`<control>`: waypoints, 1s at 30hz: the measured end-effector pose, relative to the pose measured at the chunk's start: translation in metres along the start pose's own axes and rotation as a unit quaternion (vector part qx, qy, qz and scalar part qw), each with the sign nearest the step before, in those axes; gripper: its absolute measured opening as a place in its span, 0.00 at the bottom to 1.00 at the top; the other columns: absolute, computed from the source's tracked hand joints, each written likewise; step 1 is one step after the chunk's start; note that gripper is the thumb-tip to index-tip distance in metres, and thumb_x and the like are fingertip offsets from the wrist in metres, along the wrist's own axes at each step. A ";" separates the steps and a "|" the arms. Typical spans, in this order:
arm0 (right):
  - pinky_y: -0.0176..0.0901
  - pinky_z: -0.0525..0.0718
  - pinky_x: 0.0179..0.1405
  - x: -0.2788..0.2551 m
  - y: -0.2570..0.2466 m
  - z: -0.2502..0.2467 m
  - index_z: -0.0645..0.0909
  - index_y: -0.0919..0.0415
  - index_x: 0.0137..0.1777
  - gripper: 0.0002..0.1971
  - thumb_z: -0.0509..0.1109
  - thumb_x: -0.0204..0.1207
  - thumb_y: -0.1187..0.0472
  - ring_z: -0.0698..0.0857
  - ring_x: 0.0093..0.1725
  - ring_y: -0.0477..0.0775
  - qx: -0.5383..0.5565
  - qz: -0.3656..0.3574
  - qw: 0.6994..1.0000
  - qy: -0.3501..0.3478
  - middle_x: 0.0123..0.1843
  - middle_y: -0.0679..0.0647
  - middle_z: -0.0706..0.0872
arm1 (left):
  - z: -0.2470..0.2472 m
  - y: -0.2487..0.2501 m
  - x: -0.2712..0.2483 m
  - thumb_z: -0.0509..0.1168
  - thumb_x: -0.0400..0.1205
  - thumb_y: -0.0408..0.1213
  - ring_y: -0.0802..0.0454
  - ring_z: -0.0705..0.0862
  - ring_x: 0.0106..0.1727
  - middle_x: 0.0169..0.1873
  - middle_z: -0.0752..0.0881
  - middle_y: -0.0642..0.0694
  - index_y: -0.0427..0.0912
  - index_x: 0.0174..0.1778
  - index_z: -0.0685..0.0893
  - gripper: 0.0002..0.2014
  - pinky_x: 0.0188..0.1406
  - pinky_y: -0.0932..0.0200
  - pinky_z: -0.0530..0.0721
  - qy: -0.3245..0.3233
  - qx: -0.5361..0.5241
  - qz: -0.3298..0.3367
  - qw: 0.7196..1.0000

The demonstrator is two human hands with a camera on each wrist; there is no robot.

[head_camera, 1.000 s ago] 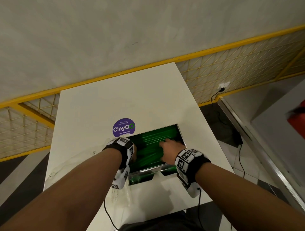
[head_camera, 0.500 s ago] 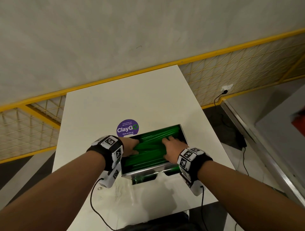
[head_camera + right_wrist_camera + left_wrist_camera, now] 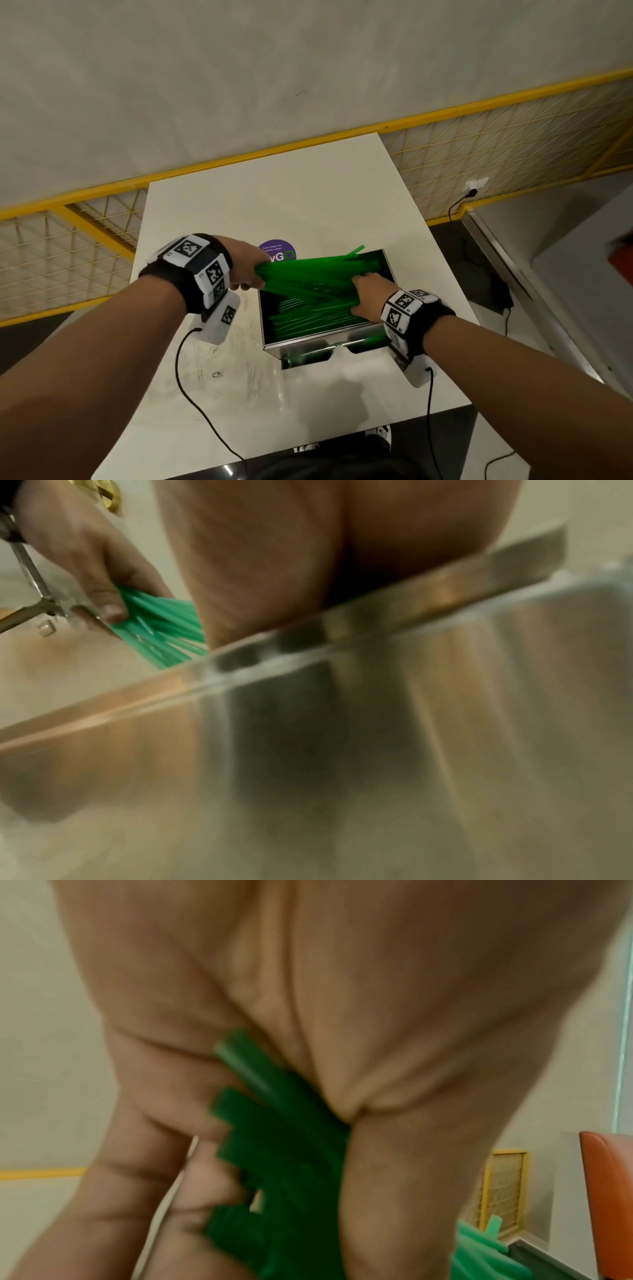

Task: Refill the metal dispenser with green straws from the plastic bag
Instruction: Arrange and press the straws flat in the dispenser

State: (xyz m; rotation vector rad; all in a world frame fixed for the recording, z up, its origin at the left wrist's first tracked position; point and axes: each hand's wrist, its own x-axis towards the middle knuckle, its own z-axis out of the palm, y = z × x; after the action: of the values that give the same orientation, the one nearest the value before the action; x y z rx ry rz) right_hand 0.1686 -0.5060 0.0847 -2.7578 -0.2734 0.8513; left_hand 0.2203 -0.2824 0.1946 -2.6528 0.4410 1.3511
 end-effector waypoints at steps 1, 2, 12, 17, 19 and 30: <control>0.48 0.82 0.51 -0.002 0.000 -0.002 0.75 0.65 0.61 0.20 0.71 0.76 0.53 0.83 0.54 0.60 -0.003 -0.002 1.000 0.001 0.58 0.62 0.80 | 0.002 -0.006 -0.003 0.60 0.85 0.39 0.54 0.75 0.28 0.31 0.78 0.51 0.42 0.56 0.77 0.08 0.31 0.63 0.75 0.004 -0.001 -0.001 1.000; 0.47 0.82 0.47 -0.003 0.000 -0.004 0.76 0.65 0.55 0.17 0.71 0.75 0.53 0.83 0.50 0.59 -0.004 -0.005 1.000 0.003 0.53 0.61 0.81 | 0.003 -0.011 -0.007 0.60 0.84 0.39 0.54 0.75 0.28 0.31 0.78 0.51 0.44 0.53 0.76 0.05 0.32 0.63 0.75 0.010 -0.004 -0.003 1.000; 0.51 0.81 0.56 -0.027 0.000 -0.032 0.73 0.57 0.61 0.12 0.63 0.79 0.58 0.80 0.55 0.56 0.019 -0.067 0.976 0.205 0.59 0.54 0.77 | 0.024 -0.028 -0.030 0.61 0.84 0.38 0.57 0.74 0.28 0.31 0.77 0.52 0.52 0.45 0.70 0.06 0.29 0.66 0.73 0.042 -0.020 -0.001 0.999; 0.42 0.75 0.57 -0.023 0.005 -0.044 0.74 0.59 0.68 0.18 0.61 0.79 0.68 0.78 0.61 0.53 0.194 -0.064 0.931 0.304 0.66 0.55 0.75 | 0.013 -0.033 -0.052 0.61 0.84 0.40 0.55 0.74 0.31 0.32 0.78 0.52 0.47 0.48 0.72 0.04 0.31 0.64 0.72 0.095 -0.025 0.011 0.995; 0.39 0.73 0.53 -0.022 0.009 -0.047 0.74 0.59 0.67 0.18 0.61 0.78 0.69 0.78 0.57 0.51 0.216 -0.060 0.926 0.305 0.65 0.55 0.75 | 0.011 -0.037 -0.062 0.61 0.84 0.41 0.55 0.75 0.32 0.33 0.78 0.52 0.45 0.48 0.73 0.04 0.31 0.64 0.71 0.111 -0.025 0.008 0.993; 0.52 0.79 0.66 -0.024 0.032 -0.055 0.75 0.63 0.69 0.16 0.53 0.86 0.65 0.80 0.60 0.55 0.348 -0.059 0.836 0.420 0.63 0.57 0.80 | 0.034 -0.032 -0.045 0.63 0.84 0.38 0.54 0.74 0.29 0.32 0.78 0.50 0.48 0.46 0.75 0.02 0.34 0.60 0.75 0.119 -0.159 0.079 0.977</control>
State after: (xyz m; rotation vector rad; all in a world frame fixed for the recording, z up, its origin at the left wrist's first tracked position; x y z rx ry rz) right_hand 0.1841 -0.5517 0.1322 -2.1026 0.0435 -0.3110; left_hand 0.1788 -0.2349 0.2102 -3.1238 0.5098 1.2387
